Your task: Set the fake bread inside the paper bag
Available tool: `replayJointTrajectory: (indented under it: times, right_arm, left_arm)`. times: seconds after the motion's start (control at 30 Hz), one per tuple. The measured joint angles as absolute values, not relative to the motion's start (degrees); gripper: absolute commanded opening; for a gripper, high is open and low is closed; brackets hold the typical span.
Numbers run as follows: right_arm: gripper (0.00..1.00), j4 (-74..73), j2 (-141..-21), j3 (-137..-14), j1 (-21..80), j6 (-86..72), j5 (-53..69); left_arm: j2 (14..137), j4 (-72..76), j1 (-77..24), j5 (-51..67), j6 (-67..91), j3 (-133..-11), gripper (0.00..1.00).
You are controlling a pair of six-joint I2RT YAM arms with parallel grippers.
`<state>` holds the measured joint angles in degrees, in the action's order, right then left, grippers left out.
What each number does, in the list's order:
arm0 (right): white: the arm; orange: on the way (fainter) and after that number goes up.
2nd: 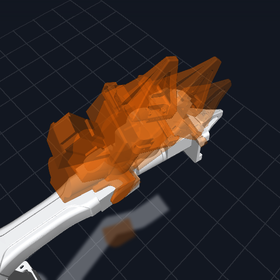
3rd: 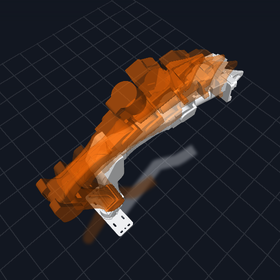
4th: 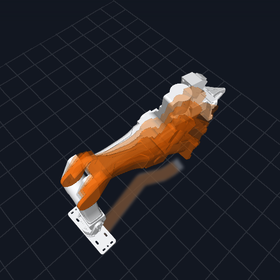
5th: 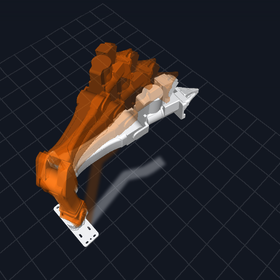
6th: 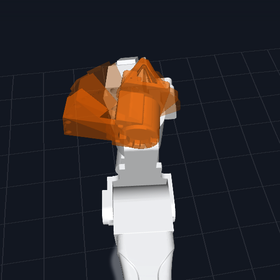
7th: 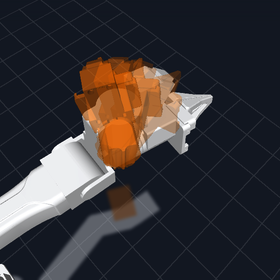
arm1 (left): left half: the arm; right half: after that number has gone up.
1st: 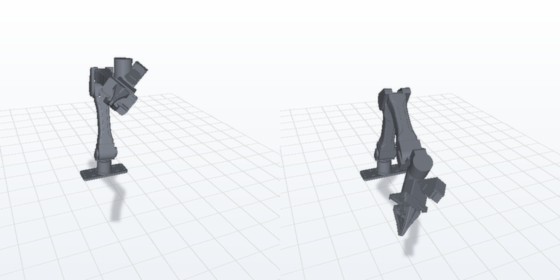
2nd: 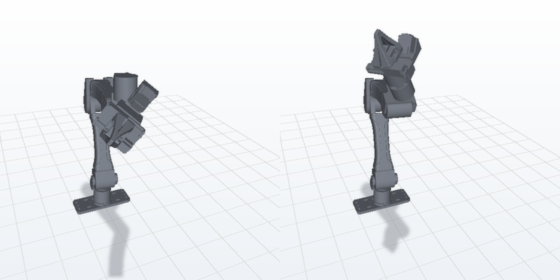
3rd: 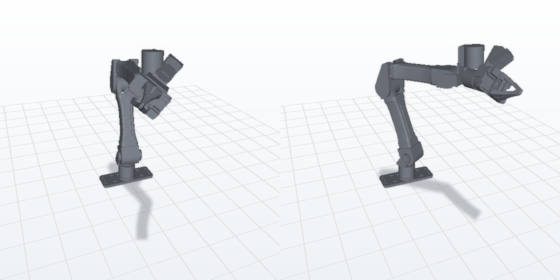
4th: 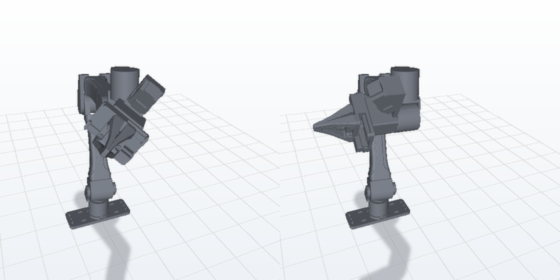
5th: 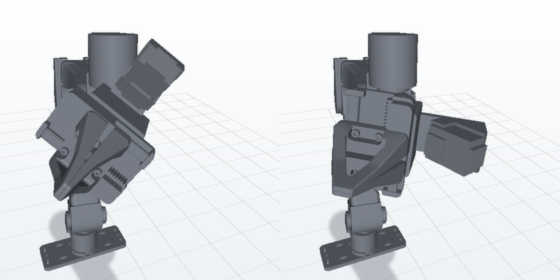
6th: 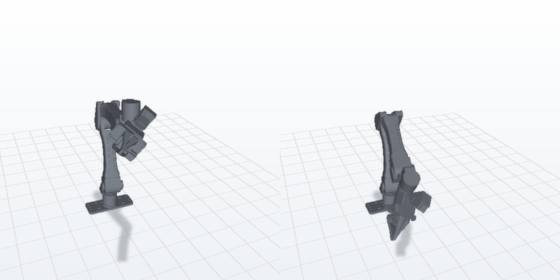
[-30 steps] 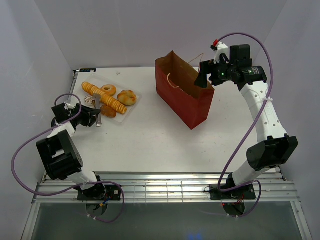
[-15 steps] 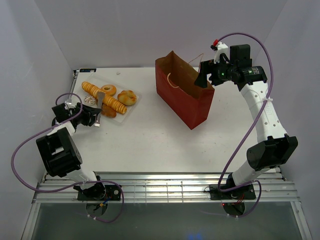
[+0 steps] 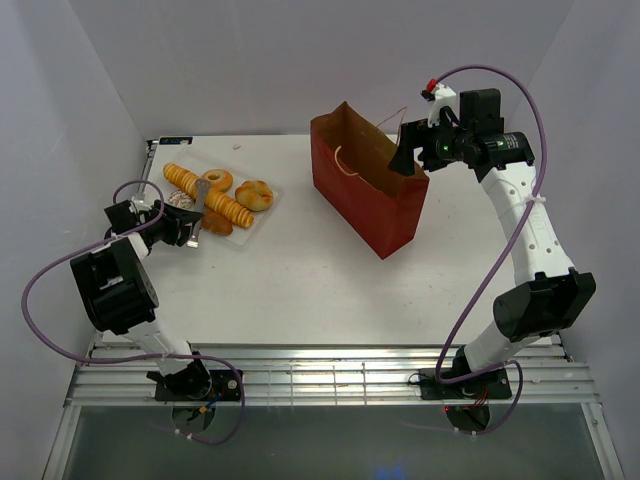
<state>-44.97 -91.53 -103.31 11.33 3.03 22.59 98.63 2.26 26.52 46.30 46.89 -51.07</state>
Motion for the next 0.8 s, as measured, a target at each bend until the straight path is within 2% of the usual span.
replayJointTrajectory:
  times: [0.17, 0.67, 0.8]
  right_arm:
    - [0.92, -44.99, -91.53, -103.31, 11.33, 3.05, 22.44]
    - [0.92, -44.99, -91.53, -103.33, 11.33, 3.14, 21.28]
    - [0.92, -45.01, -91.53, -103.33, 11.33, 3.11, 20.73]
  left_arm:
    - [100.33, 3.44, 26.52, 47.09, 47.03, -52.07, 0.48]
    - [101.36, 5.43, 26.52, 48.88, 48.07, -52.12, 0.06]
    - [96.71, 1.87, 26.52, 47.16, 47.83, -52.16, 0.00]
